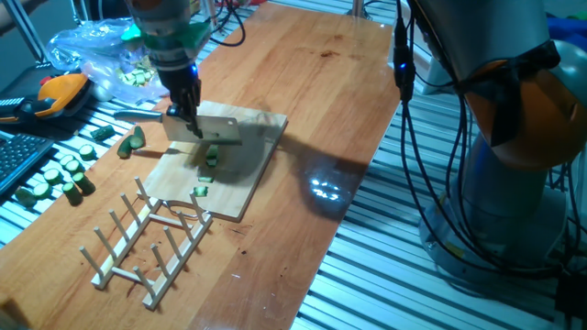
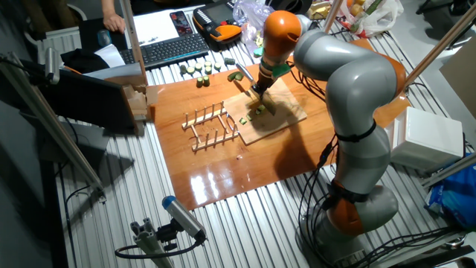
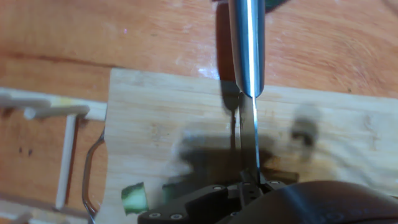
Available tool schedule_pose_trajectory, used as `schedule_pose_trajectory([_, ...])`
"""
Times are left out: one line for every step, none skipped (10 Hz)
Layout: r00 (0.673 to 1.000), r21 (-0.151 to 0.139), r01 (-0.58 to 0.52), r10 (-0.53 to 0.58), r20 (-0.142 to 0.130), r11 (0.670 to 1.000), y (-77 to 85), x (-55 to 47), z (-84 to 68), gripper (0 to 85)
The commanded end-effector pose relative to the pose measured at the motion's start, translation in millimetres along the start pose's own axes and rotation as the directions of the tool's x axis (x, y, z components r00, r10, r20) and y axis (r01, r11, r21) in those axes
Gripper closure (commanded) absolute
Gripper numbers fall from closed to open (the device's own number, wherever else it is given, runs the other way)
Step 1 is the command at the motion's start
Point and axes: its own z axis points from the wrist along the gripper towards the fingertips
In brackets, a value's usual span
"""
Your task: Chop the cucumber into shreds
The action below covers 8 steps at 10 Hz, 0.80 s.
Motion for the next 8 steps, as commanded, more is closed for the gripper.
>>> schedule_pose_trajectory([0.994,-0.001,0.107,-0.107,-0.009,0.994,0.3,-0.3,-0.4,85.0])
schedule_pose_trajectory([0.991,-0.009,0.13,-0.13,-0.011,0.991,-0.1,0.2,-0.8,85.0])
schedule_pose_trajectory([0.991,-0.022,0.13,-0.13,-0.008,0.991,-2.2,3.1,-0.7,85.0])
schedule_pose_trajectory([0.991,-0.018,0.13,-0.13,-0.006,0.991,-4.0,5.5,0.5,85.0])
schedule_pose_trajectory([0.991,-0.027,0.13,-0.13,-0.002,0.991,-5.9,8.4,2.3,85.0])
schedule_pose_trajectory([0.991,-0.034,0.132,-0.132,-0.002,0.991,-6.9,10.9,4.5,85.0])
schedule_pose_trajectory([0.991,-0.035,0.132,-0.132,-0.002,0.991,-7.6,13.0,7.0,85.0])
schedule_pose_trajectory([0.991,-0.037,0.132,-0.132,0.001,0.991,-7.7,14.6,9.4,85.0])
